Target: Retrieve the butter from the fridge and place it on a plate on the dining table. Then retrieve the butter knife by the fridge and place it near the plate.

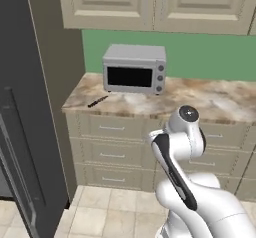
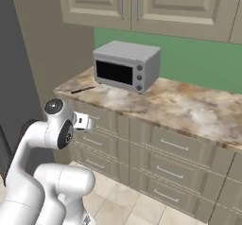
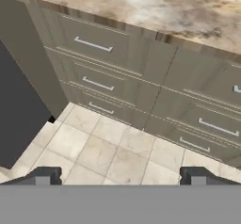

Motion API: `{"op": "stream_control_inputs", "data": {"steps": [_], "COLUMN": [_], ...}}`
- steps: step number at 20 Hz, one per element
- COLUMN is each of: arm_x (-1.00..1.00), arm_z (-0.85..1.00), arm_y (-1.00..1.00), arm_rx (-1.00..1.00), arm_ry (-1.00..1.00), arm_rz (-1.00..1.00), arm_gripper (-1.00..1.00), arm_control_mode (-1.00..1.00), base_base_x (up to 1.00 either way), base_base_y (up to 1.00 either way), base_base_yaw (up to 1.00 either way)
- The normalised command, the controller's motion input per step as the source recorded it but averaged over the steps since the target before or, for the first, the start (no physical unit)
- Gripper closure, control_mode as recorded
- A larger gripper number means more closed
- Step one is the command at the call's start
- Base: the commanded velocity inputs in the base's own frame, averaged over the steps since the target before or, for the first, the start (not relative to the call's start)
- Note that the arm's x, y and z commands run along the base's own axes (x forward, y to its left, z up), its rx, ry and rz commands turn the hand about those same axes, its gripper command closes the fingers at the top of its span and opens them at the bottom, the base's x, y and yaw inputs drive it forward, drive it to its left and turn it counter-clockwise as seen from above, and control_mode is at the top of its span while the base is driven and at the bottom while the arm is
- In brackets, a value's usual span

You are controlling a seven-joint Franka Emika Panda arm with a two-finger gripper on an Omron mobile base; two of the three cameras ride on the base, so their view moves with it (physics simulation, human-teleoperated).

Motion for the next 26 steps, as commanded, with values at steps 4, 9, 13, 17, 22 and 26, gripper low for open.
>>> {"op": "stream_control_inputs", "data": {"steps": [4,9,13,17,22,26], "arm_x": [0.0,0.0,0.0,0.0,0.0,0.0], "arm_z": [0.0,0.0,0.0,0.0,0.0,0.0], "arm_y": [0.0,0.0,0.0,0.0,0.0,0.0], "arm_rx": [0.0,0.0,0.0,0.0,0.0,0.0], "arm_ry": [0.0,0.0,0.0,0.0,0.0,0.0], "arm_rz": [0.0,0.0,0.0,0.0,0.0,0.0], "arm_gripper": [-1.0,-1.0,-1.0,-1.0,-1.0,-1.0], "arm_control_mode": [1.0,1.0,1.0,1.0,1.0,1.0], "base_base_x": [0.69,0.71,0.3,0.49,0.92,0.34], "base_base_y": [0.1,0.04,0.47,0.51,0.12,0.48], "base_base_yaw": [-0.06,0.0,-0.1,-0.12,-0.01,-0.06]}}
